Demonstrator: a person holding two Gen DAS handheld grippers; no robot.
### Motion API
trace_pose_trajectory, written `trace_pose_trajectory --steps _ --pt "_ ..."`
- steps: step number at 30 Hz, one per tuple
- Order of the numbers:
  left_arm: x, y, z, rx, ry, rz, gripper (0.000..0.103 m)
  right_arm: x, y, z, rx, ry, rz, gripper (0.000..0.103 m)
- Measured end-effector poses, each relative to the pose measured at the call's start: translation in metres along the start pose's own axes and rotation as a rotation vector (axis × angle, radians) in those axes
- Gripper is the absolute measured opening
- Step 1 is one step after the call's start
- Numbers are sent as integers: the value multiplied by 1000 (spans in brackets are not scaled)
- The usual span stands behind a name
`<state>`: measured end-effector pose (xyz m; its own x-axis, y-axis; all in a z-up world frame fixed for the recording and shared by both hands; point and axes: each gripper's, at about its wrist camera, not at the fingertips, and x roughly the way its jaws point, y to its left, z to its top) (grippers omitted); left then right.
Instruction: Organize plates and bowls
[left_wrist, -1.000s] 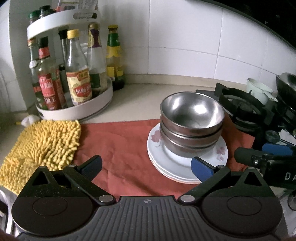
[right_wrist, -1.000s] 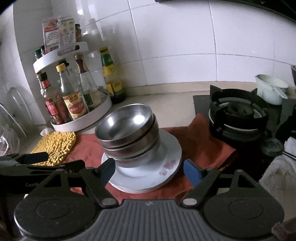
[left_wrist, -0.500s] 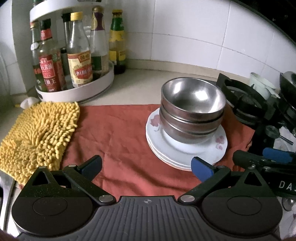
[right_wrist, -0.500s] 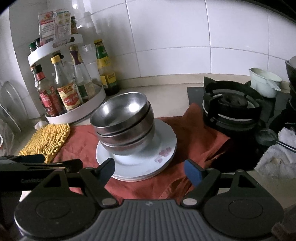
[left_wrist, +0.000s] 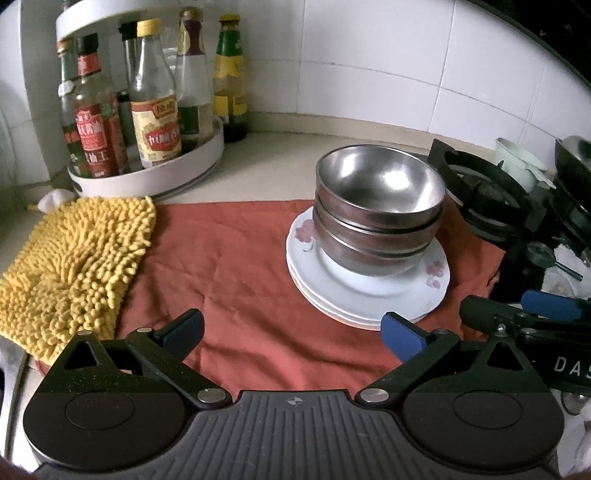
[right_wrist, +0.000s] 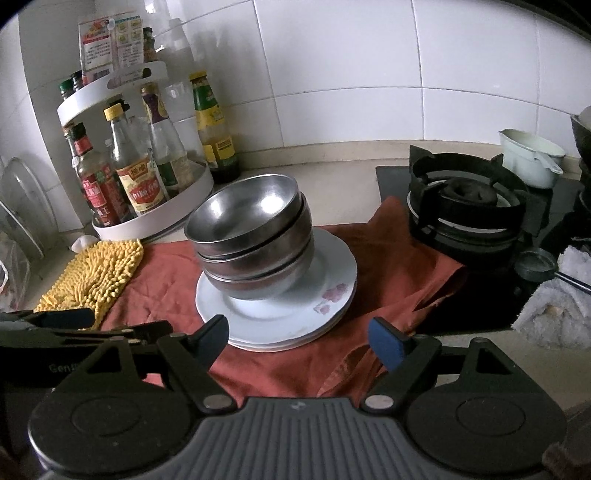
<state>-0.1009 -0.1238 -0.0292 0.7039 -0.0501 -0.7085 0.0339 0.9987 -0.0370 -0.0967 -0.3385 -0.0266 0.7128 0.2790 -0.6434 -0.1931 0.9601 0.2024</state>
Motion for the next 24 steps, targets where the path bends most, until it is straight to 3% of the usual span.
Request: trace_pose_trajectory --steps 19,24 --pt "-3 3 -2 -28 6 -42 102 -6 -1 -3 7 -5 9 79" --pt "-14 2 -3 -33 -71 -28 102 -10 0 -3 21 -22 26 79"
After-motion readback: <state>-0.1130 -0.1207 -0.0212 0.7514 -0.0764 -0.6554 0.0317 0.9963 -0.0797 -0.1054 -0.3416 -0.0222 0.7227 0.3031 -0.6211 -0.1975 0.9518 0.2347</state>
